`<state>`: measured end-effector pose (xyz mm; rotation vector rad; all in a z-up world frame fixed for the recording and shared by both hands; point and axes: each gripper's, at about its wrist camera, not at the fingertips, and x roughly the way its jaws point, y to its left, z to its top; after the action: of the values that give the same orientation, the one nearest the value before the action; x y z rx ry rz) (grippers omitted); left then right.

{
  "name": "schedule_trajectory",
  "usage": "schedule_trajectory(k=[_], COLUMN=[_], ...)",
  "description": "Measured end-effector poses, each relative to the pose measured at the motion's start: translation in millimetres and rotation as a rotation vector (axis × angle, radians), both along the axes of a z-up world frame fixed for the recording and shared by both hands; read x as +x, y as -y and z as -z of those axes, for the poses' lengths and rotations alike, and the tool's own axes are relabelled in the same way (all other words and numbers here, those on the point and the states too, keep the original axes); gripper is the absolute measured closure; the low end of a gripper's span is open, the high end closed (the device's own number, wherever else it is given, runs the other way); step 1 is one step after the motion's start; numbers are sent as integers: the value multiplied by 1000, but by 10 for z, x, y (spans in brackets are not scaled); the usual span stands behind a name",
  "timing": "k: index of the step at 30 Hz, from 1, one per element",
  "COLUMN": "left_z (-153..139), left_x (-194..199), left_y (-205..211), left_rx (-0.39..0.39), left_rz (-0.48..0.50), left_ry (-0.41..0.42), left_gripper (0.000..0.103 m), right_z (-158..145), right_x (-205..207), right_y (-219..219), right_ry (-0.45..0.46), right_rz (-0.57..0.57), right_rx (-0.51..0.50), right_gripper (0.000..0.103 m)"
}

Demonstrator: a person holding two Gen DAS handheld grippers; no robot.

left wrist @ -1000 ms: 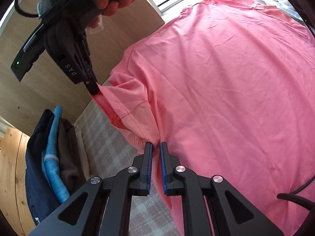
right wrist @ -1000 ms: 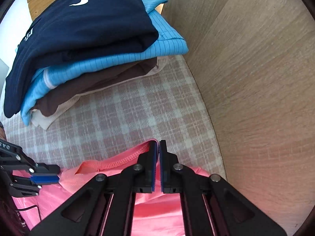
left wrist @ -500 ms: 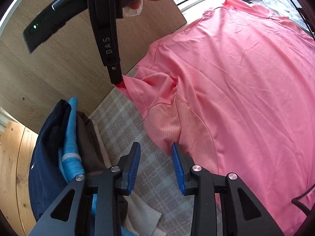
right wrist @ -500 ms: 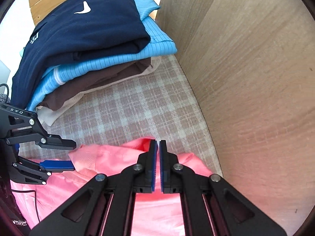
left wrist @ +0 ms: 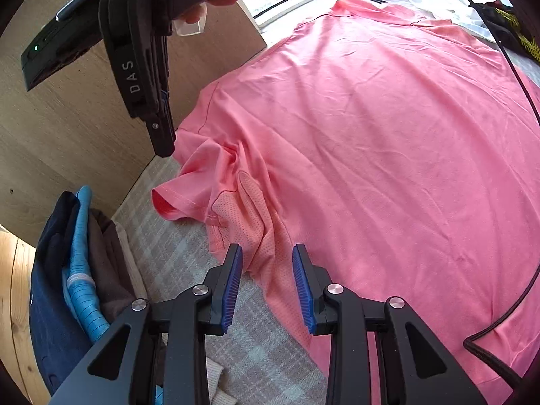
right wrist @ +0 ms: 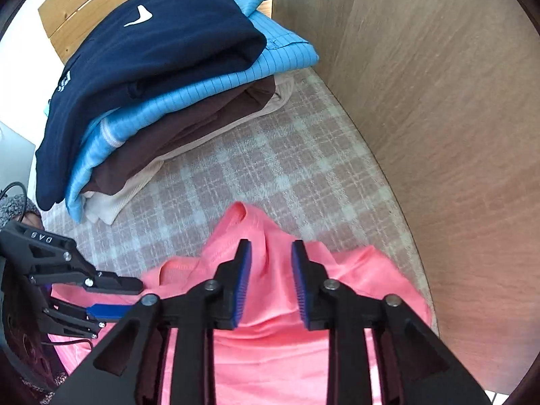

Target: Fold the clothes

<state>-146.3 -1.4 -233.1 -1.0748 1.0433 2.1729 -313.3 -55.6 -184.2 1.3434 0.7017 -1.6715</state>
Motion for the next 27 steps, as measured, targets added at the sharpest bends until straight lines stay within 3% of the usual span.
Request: schedule_trajectory(k=[6,8,11,16,19,23,27], left_z=[-46,-68,-109,-110,-77,-166,-174], left_x=[27,4,-98,-363,-455,-484,-529], left_y=[171,249,312,414,464,586,657], left_rx=[39,61,121,293,318,426,446], left_rz=[-56,-84,-120,-215,-247,-275,-315], left_ry=[8,17,46,152,181,237,248], left_gripper=[73,72,72,72,72,71,71], right_z=[168,174,119,44,0,-35,-34], right_x=[80,124,199,290,332,386,432], right_y=[228,248,214,139,73,-19,-72], right_ry=[9,11,-5,-30,-47,-54,-66], right_rz=[-81,-100,-118,-130,-133,-127,-134], right_rx=[46,46,44,45,39,32,39], right_gripper=[74,100,100,100,100,100,100])
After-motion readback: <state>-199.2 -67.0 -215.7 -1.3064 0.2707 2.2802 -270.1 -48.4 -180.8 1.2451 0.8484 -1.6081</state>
